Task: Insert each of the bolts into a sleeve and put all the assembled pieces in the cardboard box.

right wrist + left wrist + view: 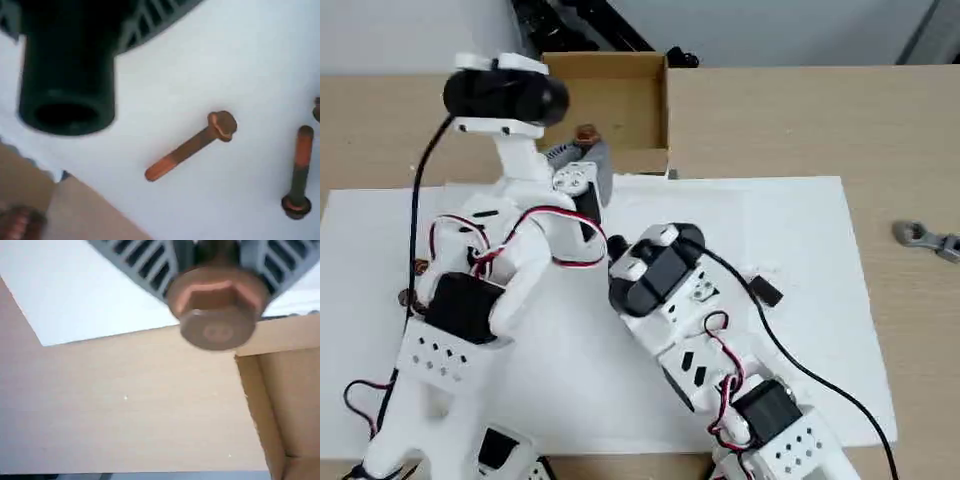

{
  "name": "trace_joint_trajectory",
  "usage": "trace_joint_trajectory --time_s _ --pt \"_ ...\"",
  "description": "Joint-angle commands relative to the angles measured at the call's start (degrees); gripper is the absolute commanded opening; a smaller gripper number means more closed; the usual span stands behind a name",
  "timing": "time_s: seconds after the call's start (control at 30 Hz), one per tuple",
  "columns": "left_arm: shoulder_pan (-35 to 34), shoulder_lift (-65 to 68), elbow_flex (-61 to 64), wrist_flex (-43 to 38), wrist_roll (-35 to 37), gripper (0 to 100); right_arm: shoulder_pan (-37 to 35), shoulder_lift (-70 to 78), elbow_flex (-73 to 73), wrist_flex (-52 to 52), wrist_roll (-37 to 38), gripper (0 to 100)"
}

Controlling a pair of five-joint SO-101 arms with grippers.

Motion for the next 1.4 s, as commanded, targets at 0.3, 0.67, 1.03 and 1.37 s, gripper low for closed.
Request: trace_joint_trajectory --time_s 0.3,0.67,1.03,1.37 --pt "1.67 -0.18 -0.66 -4.48 1.85 1 -0.66 -0.57 -1.05 -1.01 1.76 0.3" --pt "-0.97 -0.26 1.89 -6.95 8.53 1 -0.40 -0.57 -3.16 -2.59 -0.97 0.4" --pt "-1.32 -0.26 2.24 -6.77 4.57 1 7.78 -0.48 -3.69 -0.04 -3.60 0.5" --pt "-1.41 -0.26 3.03 -6.24 4.57 1 8.75 -12.18 -3.69 9.54 -2.37 0.5"
